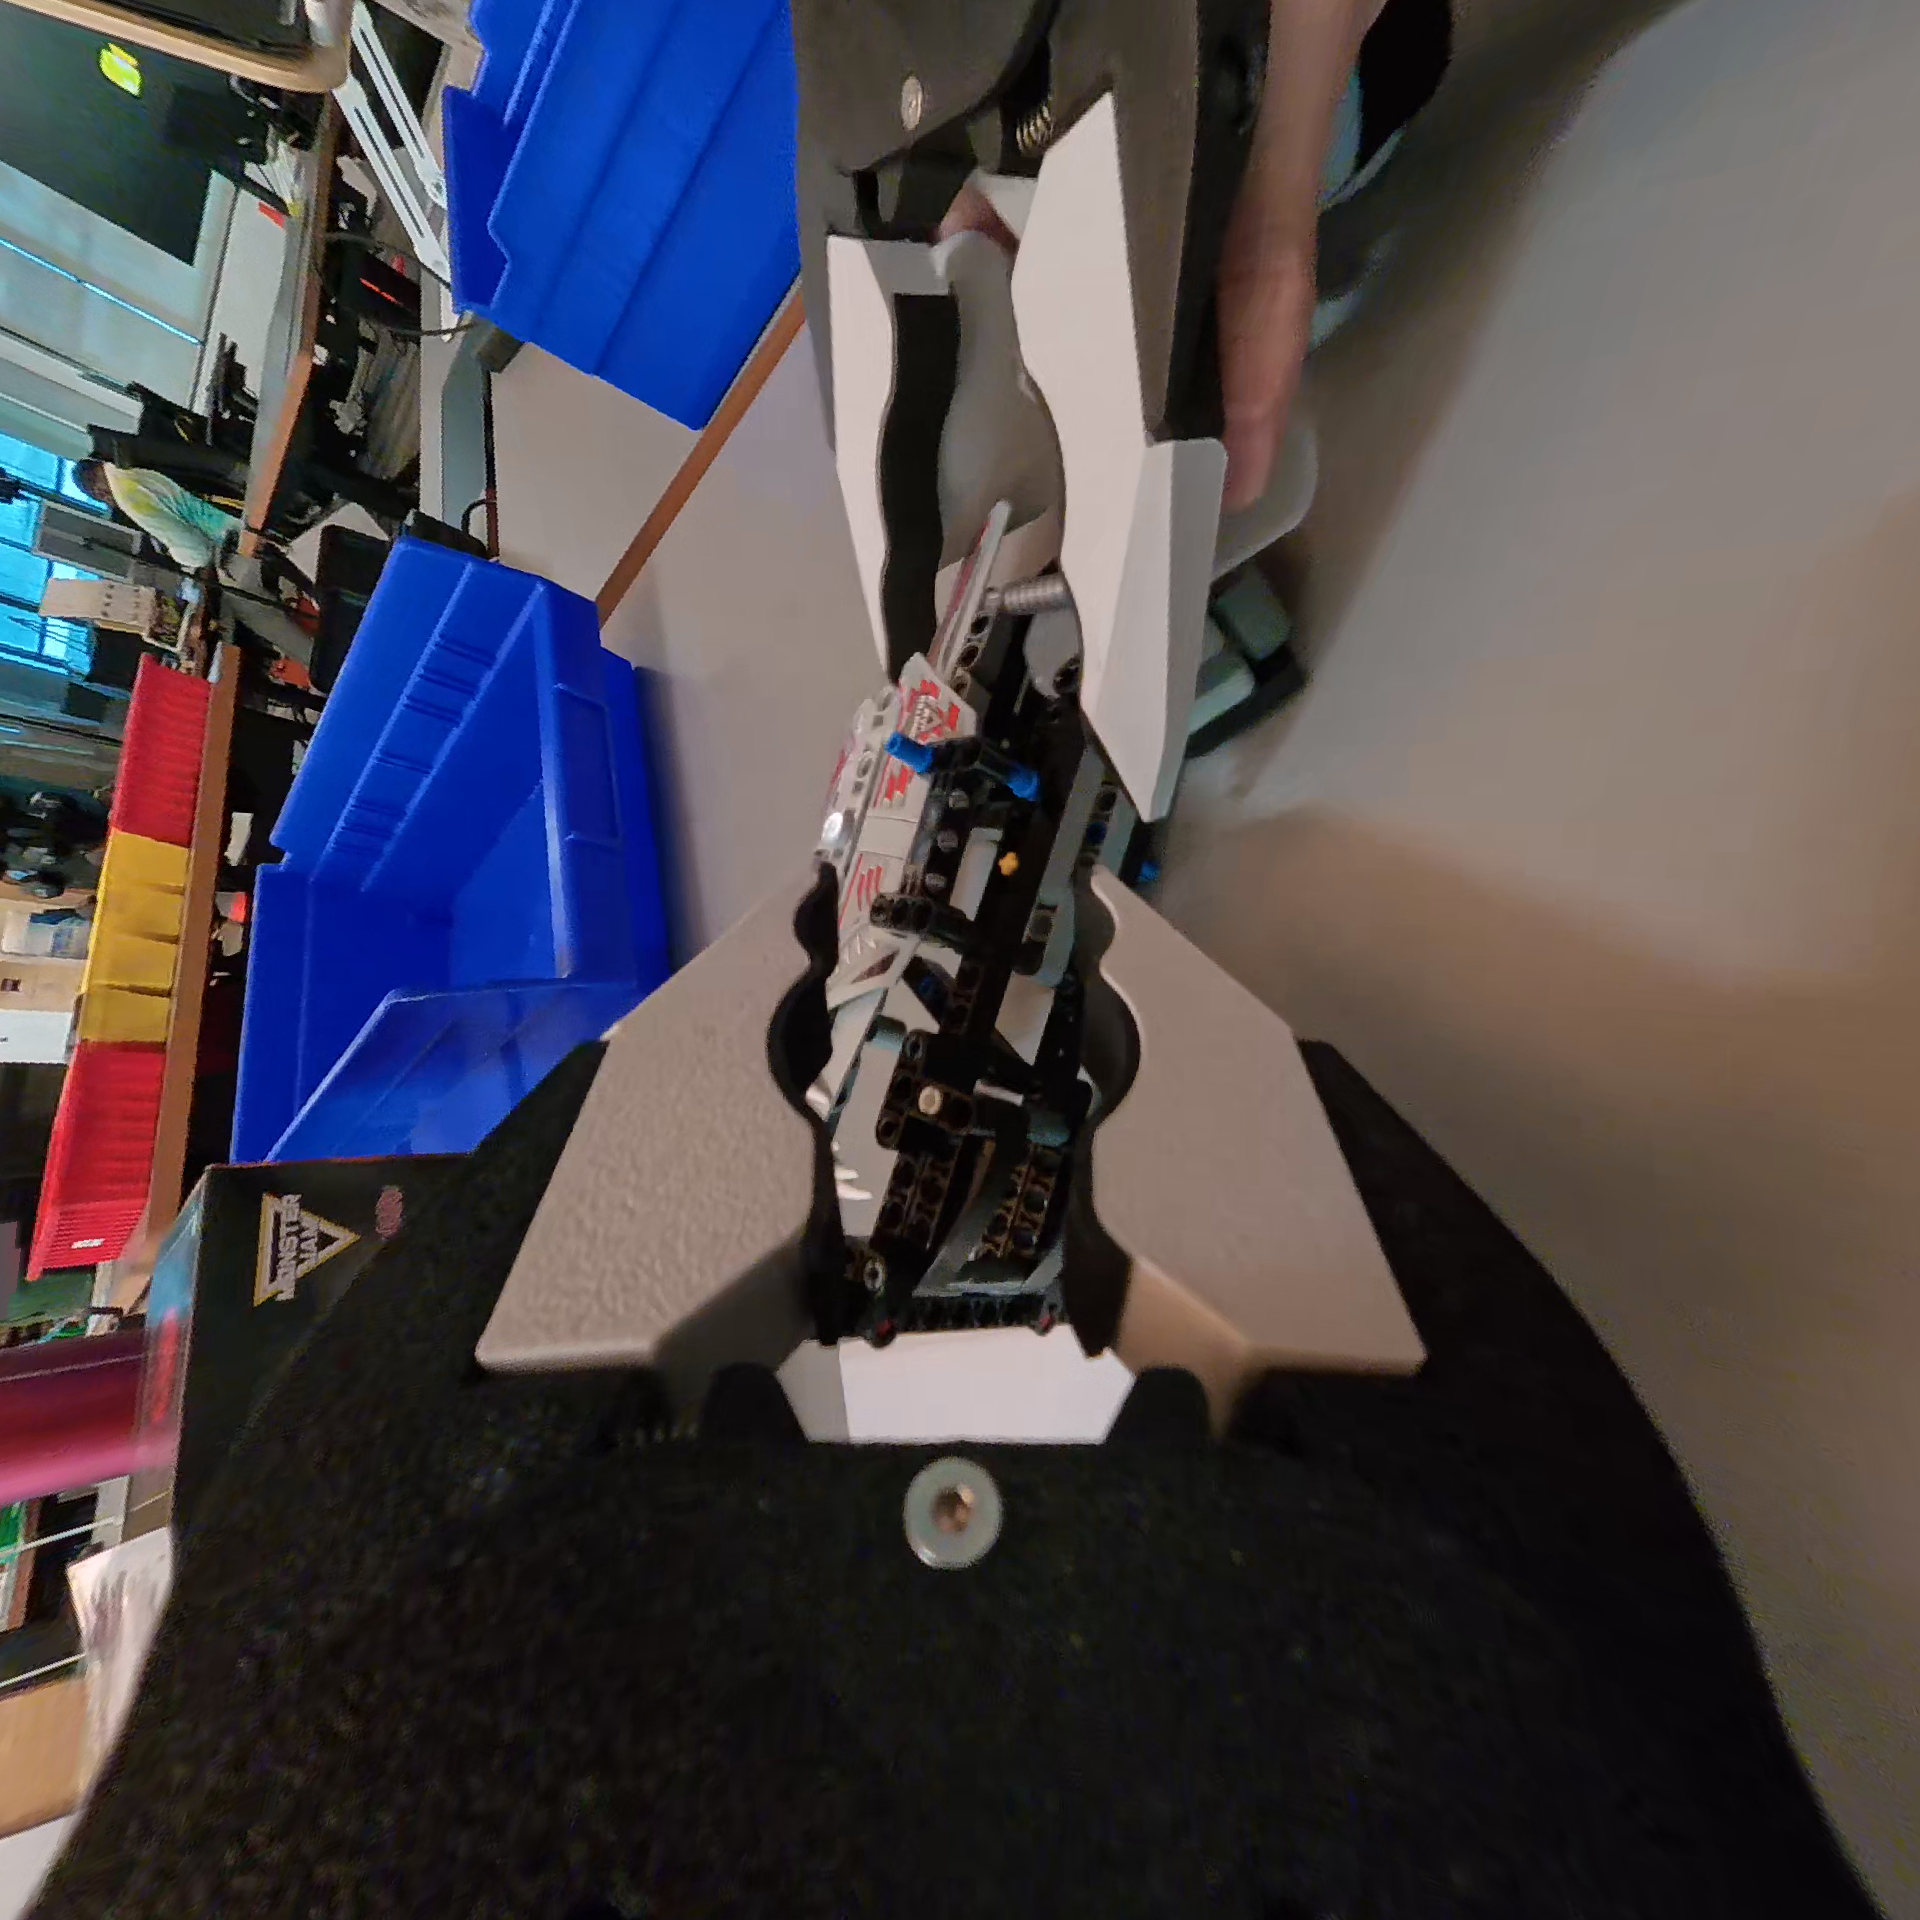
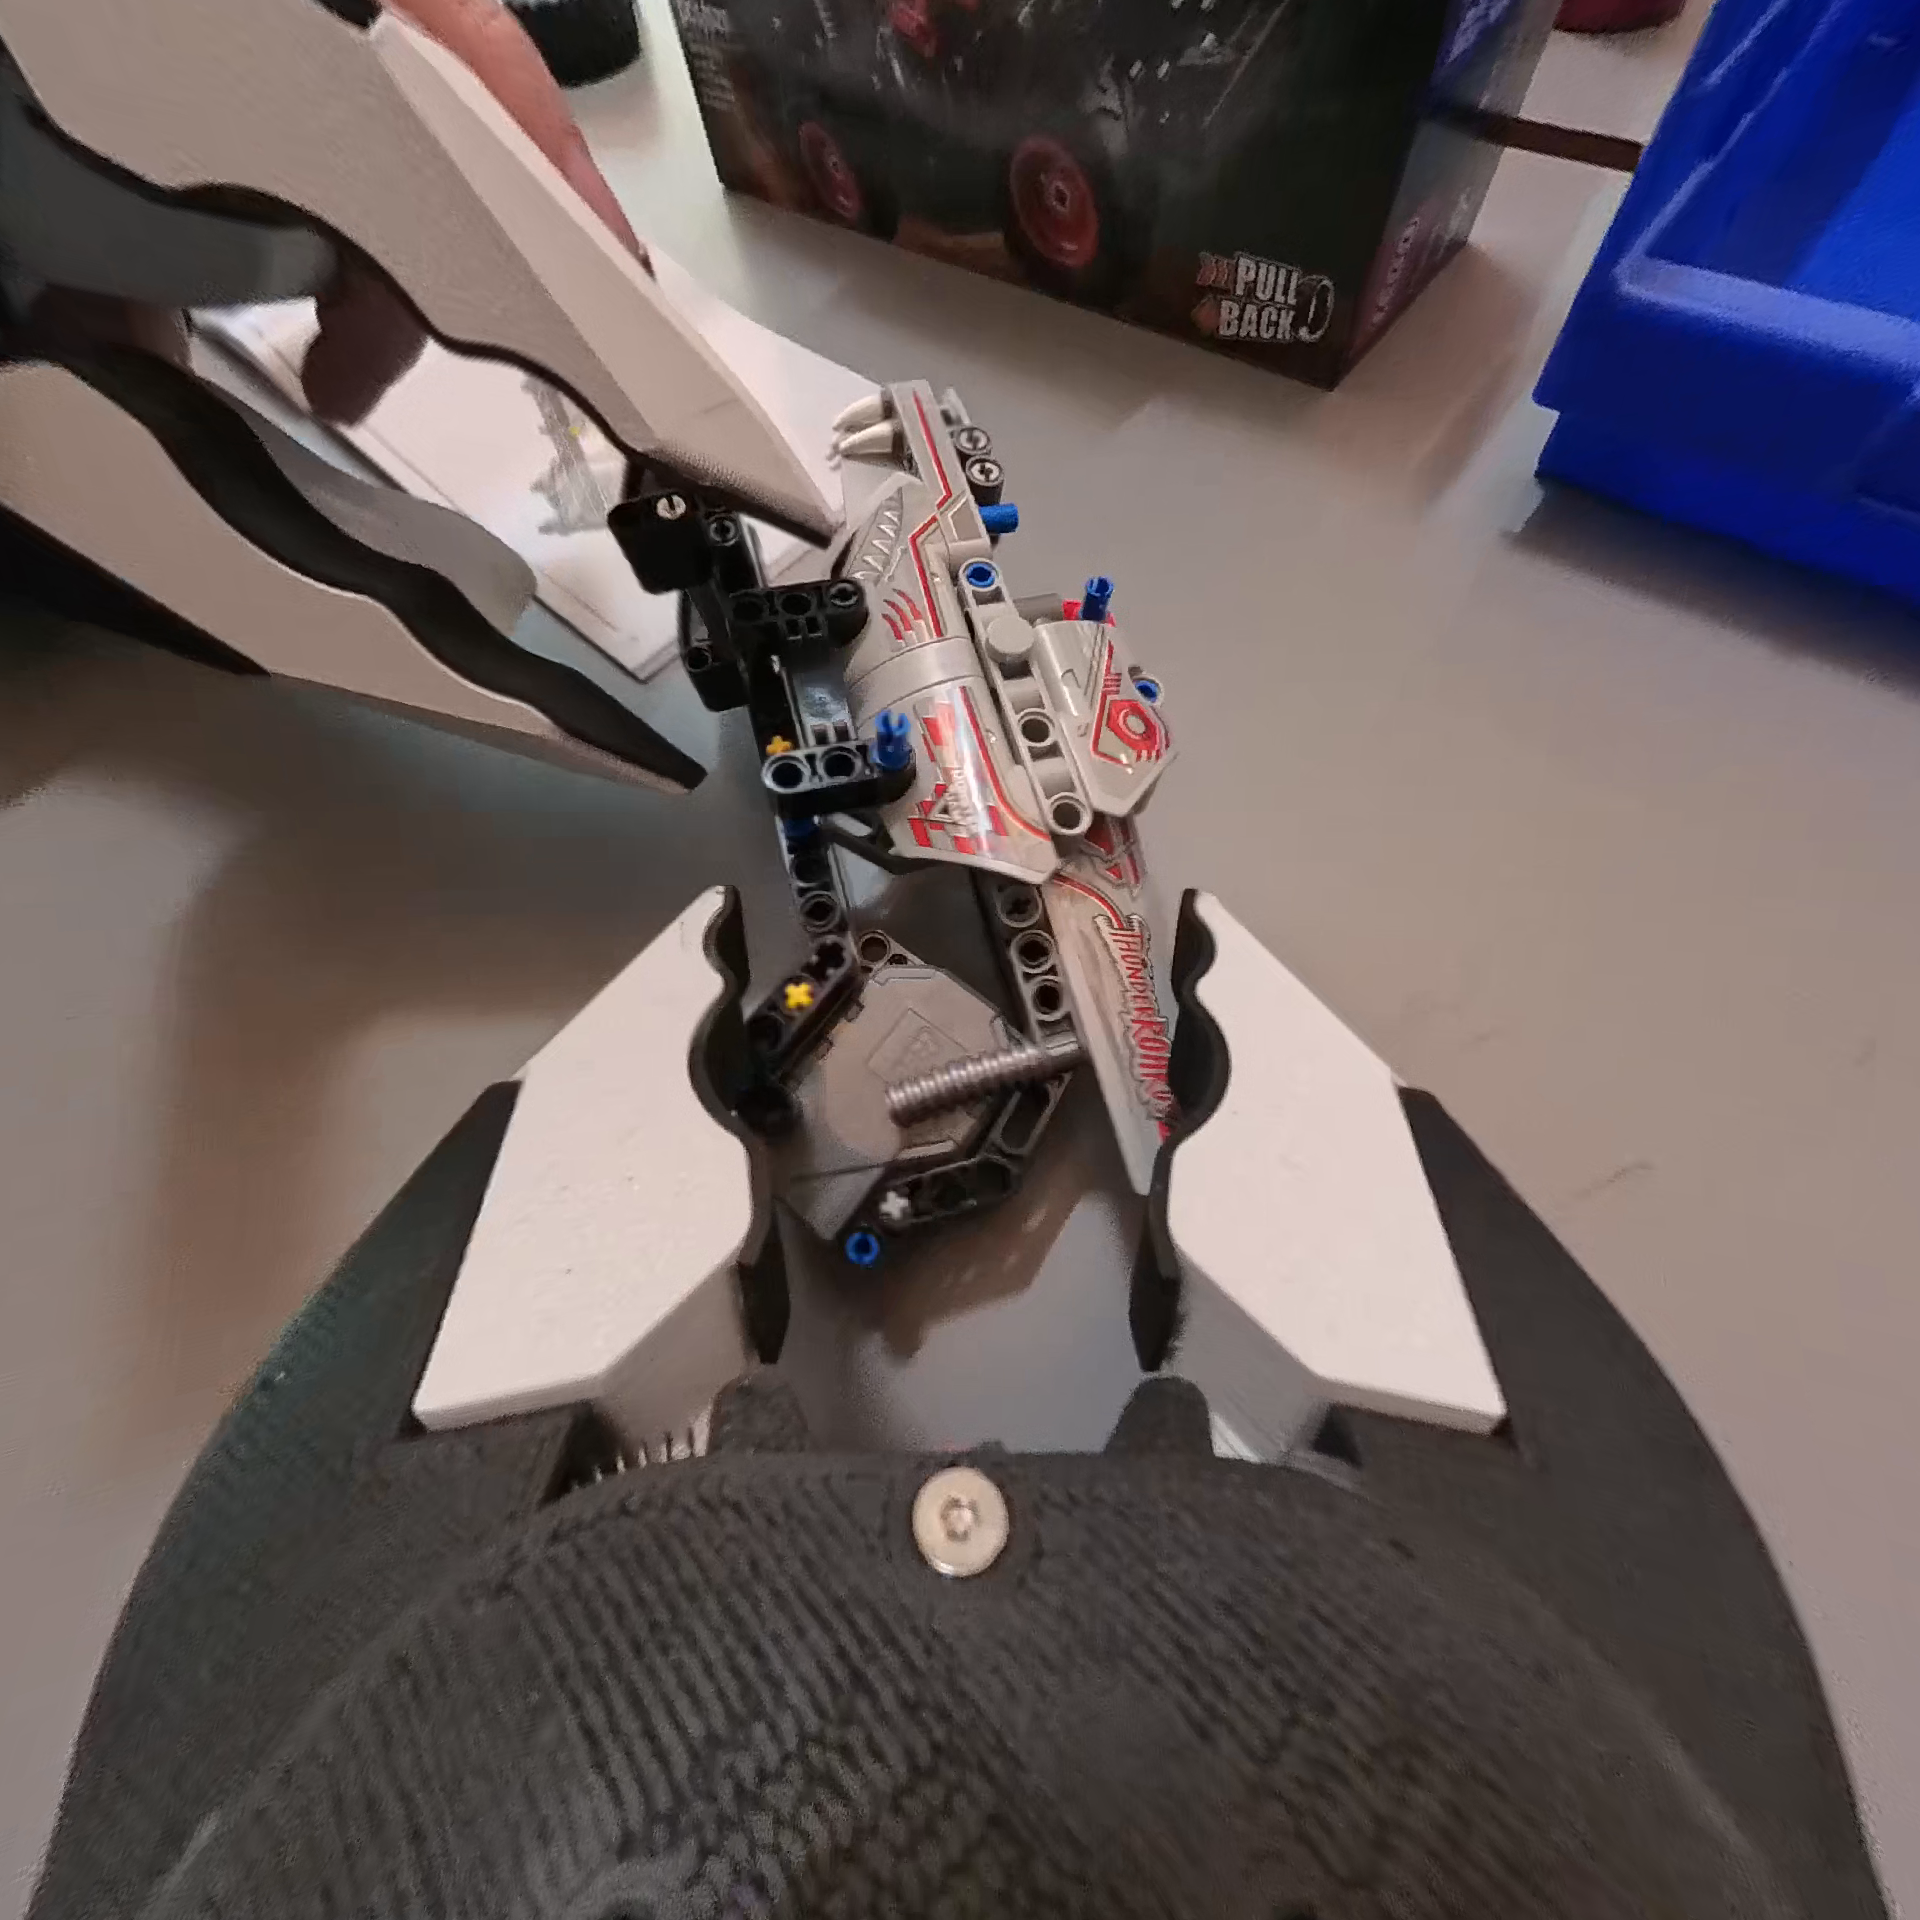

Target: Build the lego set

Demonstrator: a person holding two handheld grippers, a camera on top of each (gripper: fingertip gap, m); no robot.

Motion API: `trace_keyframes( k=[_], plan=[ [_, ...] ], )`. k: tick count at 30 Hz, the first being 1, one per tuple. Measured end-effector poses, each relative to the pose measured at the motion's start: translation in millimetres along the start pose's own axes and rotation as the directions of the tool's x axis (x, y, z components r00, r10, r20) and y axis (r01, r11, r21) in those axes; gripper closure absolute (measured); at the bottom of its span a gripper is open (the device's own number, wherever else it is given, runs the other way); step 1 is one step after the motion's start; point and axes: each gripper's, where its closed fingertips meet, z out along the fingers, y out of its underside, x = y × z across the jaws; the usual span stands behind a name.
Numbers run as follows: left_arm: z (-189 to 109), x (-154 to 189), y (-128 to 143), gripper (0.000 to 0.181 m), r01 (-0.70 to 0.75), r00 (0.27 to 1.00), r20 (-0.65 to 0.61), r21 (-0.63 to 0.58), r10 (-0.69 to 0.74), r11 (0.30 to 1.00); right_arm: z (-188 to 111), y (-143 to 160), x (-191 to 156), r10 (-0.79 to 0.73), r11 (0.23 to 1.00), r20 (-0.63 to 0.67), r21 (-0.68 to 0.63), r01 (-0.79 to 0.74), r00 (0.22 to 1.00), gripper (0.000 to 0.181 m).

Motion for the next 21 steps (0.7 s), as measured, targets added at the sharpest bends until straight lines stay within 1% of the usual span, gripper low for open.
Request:
trace_keyframes(
  k=[2, 5, 7, 8, 9, 11, 12, 14, 16, 17, 18, 19, 21],
  plan=[
    [-2, 0, 1, 0.139, -0.015, 1.0, 0.016, 0.0, 0.015, 1.0, -4, -1, -3, 0.061, 0.998, 0.005, 0.023, -0.061, 0.998, 0.105],
    [-6, 3, 1, 0.142, -0.026, 0.999, 0.022, 0.021, 0.025, 0.999, -8, -2, -8, 0.032, 0.999, -0.029, 0.044, -0.031, 0.999, 0.111],
    [-7, 5, 3, 0.143, -0.021, 1.0, 0.019, 0.02, 0.02, 1.0, -16, -3, -3, 0.008, 0.999, -0.127, 0.049, -0.002, 0.992, 0.102],
    [-9, 5, 4, 0.143, -0.022, 0.999, 0.024, 0.019, 0.021, 1.0, -25, -6, -4, -0.006, 0.999, -0.164, 0.044, 0.013, 0.987, 0.103],
    [-11, 3, 5, 0.144, -0.024, 0.999, 0.033, 0.017, 0.023, 1.0, -34, -14, -6, -0.015, 0.998, -0.205, 0.061, 0.028, 0.979, 0.108],
    [-15, -1, 7, 0.147, -0.023, 0.999, 0.044, 0.007, 0.022, 1.0, -45, -28, -24, -0.052, 0.993, -0.219, 0.091, 0.074, 0.974, 0.132],
    [-18, -4, 9, 0.147, -0.014, 0.999, 0.049, 0.004, 0.014, 1.0, -45, -30, -33, -0.074, 0.991, -0.229, 0.089, 0.097, 0.971, 0.138],
    [-22, -9, 9, 0.147, 0.009, 0.999, 0.041, 0.01, -0.009, 1.0, -37, -23, -40, -0.122, 0.991, -0.263, 0.023, 0.133, 0.957, 0.136],
    [-25, -12, 10, 0.148, 0.041, 0.999, 0.016, 0.012, -0.041, 0.999, -27, -7, -39, -0.092, 0.995, -0.264, -0.066, 0.077, 0.96, 0.135],
    [-27, -15, 11, 0.149, 0.052, 0.999, 0.013, 0.005, -0.052, 0.999, -23, -3, -41, -0.068, 0.996, -0.249, -0.071, 0.052, 0.966, 0.136],
    [-30, -18, 13, 0.15, 0.056, 0.998, 0.021, 0.0, -0.056, 0.998, -20, -2, -42, -0.048, 0.998, -0.24, -0.057, 0.035, 0.97, 0.144],
    [-33, -21, 14, 0.152, 0.057, 0.998, 0.033, 0.001, -0.057, 0.998, -18, -1, -41, -0.032, 0.999, -0.24, -0.048, 0.021, 0.97, 0.148],
    [-38, -22, 14, 0.156, 0.065, 0.998, 0.024, 0.011, -0.065, 0.998, -13, -1, -42, -0.041, 0.998, -0.228, -0.054, 0.029, 0.973, 0.148]
  ],
)
